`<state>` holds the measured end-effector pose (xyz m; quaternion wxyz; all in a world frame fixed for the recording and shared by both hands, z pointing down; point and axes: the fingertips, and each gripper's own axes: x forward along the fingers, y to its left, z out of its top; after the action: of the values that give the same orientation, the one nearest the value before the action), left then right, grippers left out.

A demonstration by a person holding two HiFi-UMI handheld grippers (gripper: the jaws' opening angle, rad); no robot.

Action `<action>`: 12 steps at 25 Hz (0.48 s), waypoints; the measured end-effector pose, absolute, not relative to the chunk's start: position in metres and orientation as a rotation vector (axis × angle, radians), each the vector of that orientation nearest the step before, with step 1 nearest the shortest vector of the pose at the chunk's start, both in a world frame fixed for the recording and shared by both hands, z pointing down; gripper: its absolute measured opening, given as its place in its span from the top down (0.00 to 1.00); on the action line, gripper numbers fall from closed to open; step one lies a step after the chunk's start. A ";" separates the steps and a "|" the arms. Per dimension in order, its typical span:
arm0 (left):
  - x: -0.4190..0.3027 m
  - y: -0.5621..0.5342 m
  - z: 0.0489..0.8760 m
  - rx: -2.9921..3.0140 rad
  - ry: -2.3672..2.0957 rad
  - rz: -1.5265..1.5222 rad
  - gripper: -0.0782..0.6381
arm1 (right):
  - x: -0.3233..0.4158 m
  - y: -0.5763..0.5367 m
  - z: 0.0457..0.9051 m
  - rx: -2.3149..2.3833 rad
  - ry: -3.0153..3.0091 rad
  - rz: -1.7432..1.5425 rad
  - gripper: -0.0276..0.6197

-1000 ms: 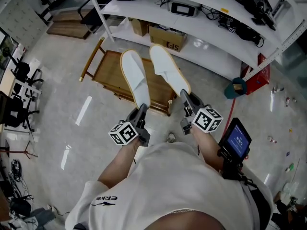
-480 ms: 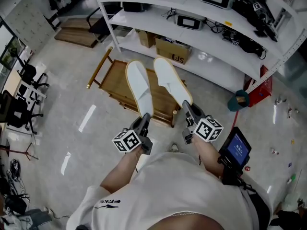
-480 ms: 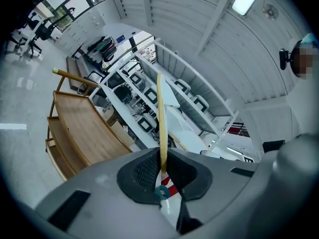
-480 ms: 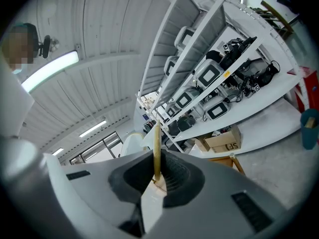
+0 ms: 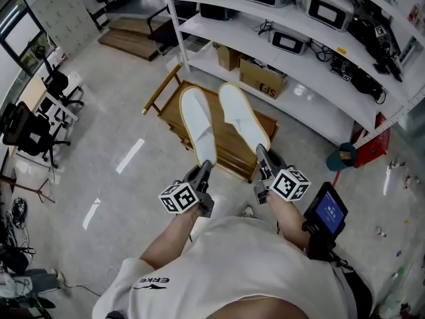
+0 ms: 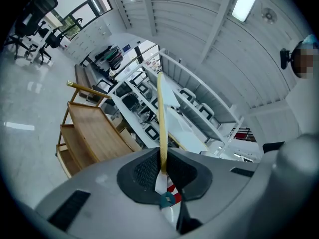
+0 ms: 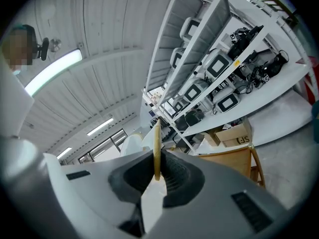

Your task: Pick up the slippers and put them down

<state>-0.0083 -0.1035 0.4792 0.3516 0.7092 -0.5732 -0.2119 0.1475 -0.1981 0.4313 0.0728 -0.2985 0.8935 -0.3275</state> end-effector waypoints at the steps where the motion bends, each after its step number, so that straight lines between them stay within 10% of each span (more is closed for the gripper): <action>1: -0.014 -0.100 0.479 1.829 -1.494 -0.554 0.85 | 0.141 -0.196 0.431 -0.883 2.691 -0.986 0.91; 12: -0.077 -0.055 0.480 1.766 -1.575 -0.608 0.85 | 0.063 -0.161 0.432 -0.766 2.756 -1.010 0.91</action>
<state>-0.0767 -0.0553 0.4803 0.3422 0.6791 -0.6058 -0.2340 0.0625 -0.1607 0.4324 0.0540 -0.2521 0.9072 -0.3323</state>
